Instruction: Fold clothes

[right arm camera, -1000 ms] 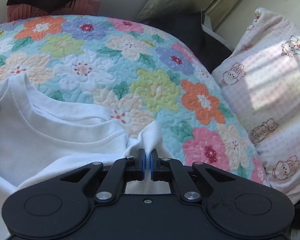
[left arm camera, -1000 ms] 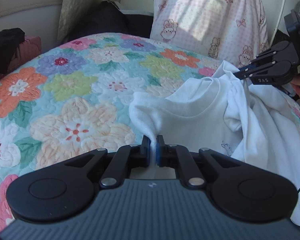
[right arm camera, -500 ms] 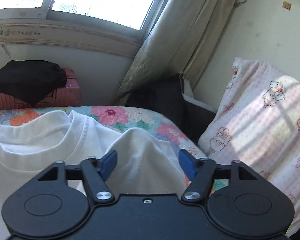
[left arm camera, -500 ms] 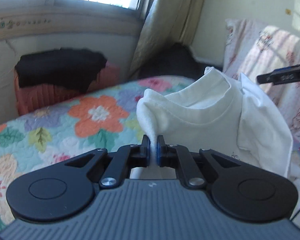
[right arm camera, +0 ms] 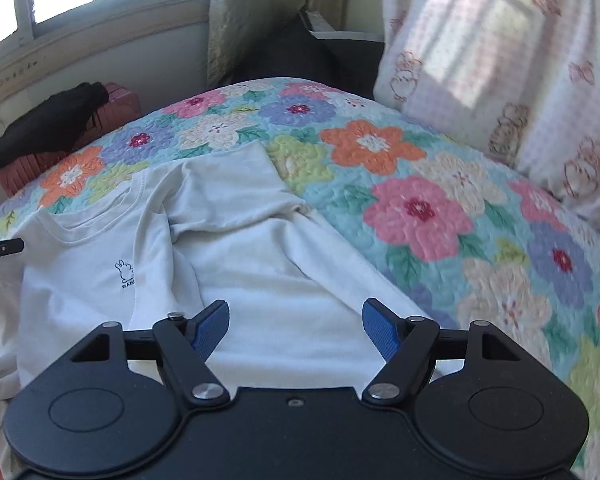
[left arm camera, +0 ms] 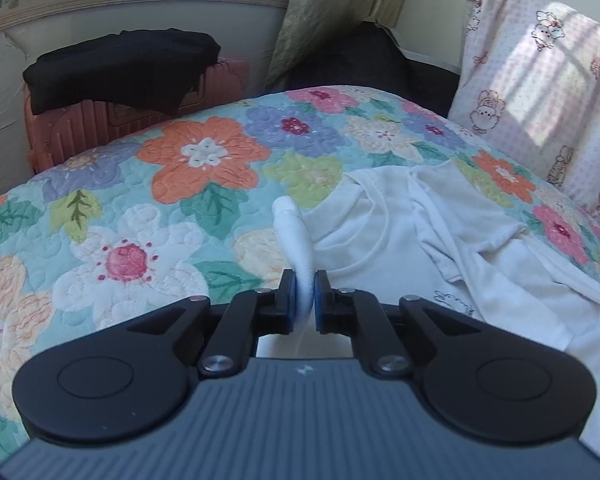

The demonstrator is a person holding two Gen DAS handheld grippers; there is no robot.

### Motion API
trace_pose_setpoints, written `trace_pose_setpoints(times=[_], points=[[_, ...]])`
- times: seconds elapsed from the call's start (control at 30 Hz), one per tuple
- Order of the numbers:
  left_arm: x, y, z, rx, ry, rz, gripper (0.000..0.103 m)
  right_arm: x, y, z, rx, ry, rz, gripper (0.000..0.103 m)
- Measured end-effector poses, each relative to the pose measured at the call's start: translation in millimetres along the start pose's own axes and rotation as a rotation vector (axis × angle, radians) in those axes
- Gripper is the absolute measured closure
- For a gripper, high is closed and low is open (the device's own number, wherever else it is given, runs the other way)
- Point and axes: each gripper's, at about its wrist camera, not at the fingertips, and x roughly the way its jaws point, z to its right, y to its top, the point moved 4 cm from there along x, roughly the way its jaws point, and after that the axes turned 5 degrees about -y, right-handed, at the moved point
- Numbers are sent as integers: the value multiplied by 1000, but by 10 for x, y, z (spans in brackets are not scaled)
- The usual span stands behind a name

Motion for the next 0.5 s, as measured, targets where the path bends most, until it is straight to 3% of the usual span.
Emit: trace_pose_setpoints(times=[0.1,0.3,0.5], points=[[-87,-91,199,47,-46,11,95,-93,-337,326,84,-35,11,25],[-306,-279,500,69,-186,25,68,-160,-818,897,151,-124,-2,25],[-155,-361,749,60,-255,-32,67,-253,-1041,1339,180,-160,32,25]])
